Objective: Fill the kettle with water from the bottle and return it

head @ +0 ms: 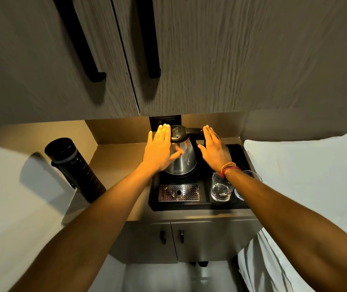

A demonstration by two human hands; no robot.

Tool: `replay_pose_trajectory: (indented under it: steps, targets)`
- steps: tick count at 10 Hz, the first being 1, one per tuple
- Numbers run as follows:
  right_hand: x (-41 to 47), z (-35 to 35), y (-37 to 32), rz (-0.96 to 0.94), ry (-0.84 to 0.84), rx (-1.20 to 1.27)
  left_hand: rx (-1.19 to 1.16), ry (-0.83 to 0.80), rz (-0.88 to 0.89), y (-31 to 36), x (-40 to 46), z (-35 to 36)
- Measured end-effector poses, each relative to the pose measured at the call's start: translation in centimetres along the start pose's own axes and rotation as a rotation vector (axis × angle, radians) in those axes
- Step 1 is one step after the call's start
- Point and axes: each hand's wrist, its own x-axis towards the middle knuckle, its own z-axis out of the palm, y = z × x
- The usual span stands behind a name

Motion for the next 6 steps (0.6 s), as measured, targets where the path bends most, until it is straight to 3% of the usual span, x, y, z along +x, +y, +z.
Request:
replay_pose_trajectory:
  steps: [2,3,4,6]
  targets:
    - [0.7,-0.8,-1.3,-0.12,-0.001,-0.316,0.107,-0.095,-0.03,0.6,-0.5,0.0]
    - [-0.3,-2.2,-2.7,-0.06,-0.122,-0.42,0.16,-0.153,-0.045,1.1,-0.7,-2.0]
    - [-2.4,-3.1,-3.9,-0.074,-0.127,-0.432,0.154,-0.134,-0.03,1.6,-1.7,-3.5]
    - [-8.4,-8.0,-7.9,-0.331,0.109,-0.536,0.161,0.176,0.073,3.3,-7.7,-9.1]
